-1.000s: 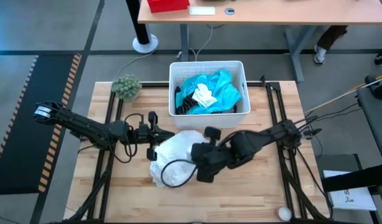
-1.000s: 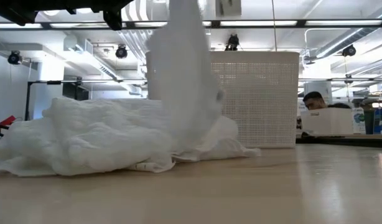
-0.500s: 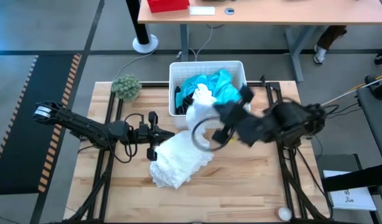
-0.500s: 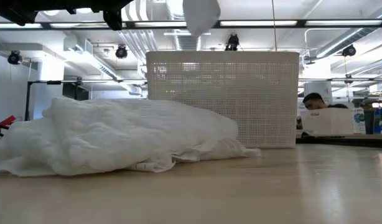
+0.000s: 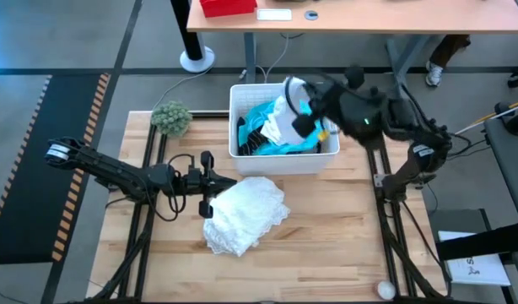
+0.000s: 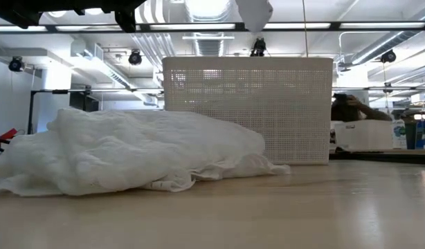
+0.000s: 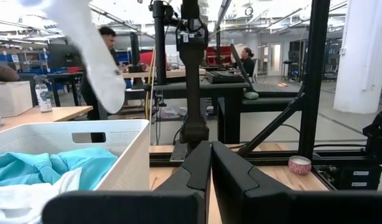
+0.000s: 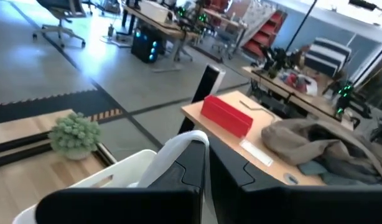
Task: Sort clothes
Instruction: Put the white socks into the white bin, then put the white table mat into the white bin
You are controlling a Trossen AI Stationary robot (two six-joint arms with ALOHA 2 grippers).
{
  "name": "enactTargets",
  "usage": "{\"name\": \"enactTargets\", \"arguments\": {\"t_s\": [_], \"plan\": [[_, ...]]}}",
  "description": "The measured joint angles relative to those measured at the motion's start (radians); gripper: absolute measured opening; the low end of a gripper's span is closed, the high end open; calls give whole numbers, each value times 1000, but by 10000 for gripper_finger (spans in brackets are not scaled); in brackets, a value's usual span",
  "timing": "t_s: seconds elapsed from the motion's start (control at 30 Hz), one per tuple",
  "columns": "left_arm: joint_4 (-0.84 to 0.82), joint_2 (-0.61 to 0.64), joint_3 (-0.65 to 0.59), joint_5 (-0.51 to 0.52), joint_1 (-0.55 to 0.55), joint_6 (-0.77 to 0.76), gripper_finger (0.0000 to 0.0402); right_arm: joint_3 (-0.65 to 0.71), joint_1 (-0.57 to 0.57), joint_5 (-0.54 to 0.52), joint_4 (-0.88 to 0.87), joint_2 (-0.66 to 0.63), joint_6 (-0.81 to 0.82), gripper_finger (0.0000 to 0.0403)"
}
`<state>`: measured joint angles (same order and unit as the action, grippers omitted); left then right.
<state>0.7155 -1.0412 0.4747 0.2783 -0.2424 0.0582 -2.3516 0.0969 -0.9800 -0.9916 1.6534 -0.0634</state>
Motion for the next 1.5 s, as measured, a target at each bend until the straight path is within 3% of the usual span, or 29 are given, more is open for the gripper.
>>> {"name": "enactTargets", "arguments": {"t_s": [0.3, 0.53, 0.73, 0.9, 1.03, 1.33, 1.5], "plan": [[1, 1, 0, 1, 0, -3, 0, 1, -250, 242, -9, 42, 27, 0], [3, 3, 0, 7, 0, -4, 0, 1, -376, 392, -61, 79, 119, 9], [3, 3, 0, 29, 0, -5, 0, 1, -417, 443, -130, 94, 179, 79], [3, 3, 0, 30, 0, -16, 0, 1, -420, 608, -135, 99, 200, 157], [3, 3, 0, 30, 0, -19, 0, 0, -420, 731, -133, 120, 229, 194], [2, 3, 0, 30, 0, -24, 0, 0, -442, 752, -201, 218, 306, 233], [2, 3, 0, 30, 0, -23, 0, 0, -463, 753, -275, 309, 366, 205]]}}
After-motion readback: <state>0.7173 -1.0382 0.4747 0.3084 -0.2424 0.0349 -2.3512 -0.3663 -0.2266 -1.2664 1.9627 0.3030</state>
